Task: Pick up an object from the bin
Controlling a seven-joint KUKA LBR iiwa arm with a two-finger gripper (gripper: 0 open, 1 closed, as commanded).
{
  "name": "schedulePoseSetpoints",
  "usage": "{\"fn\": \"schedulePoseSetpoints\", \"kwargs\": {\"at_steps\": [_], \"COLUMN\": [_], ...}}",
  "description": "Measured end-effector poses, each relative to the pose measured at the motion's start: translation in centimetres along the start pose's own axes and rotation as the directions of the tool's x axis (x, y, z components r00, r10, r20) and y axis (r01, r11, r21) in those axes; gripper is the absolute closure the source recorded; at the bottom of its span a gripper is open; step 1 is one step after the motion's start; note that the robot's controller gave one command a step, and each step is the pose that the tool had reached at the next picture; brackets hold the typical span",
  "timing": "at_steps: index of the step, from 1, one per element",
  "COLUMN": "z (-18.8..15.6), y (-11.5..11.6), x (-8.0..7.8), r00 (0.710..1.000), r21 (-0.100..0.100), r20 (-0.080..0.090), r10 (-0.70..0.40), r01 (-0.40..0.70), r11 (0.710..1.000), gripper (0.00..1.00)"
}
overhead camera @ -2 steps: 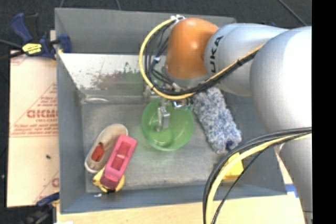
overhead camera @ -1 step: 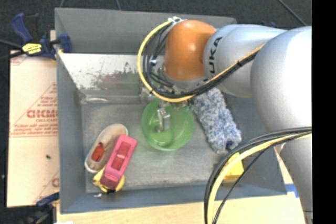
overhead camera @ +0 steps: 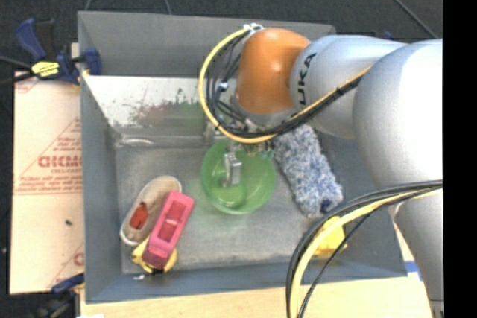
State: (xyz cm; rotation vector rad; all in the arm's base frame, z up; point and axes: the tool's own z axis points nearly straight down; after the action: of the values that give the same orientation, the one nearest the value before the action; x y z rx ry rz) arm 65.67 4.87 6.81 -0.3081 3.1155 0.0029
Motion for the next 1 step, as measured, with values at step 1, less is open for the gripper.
{"fn": "schedulePoseSetpoints", "kwargs": {"at_steps": [1], "z": [-0.52], "y": [0.73], "x": [-0.01], "r00": [0.994], "r21": [0.002], "r20": [0.006], "r10": [-0.113], "r01": [0.113], "r11": [0.994], "gripper": [0.0]}}
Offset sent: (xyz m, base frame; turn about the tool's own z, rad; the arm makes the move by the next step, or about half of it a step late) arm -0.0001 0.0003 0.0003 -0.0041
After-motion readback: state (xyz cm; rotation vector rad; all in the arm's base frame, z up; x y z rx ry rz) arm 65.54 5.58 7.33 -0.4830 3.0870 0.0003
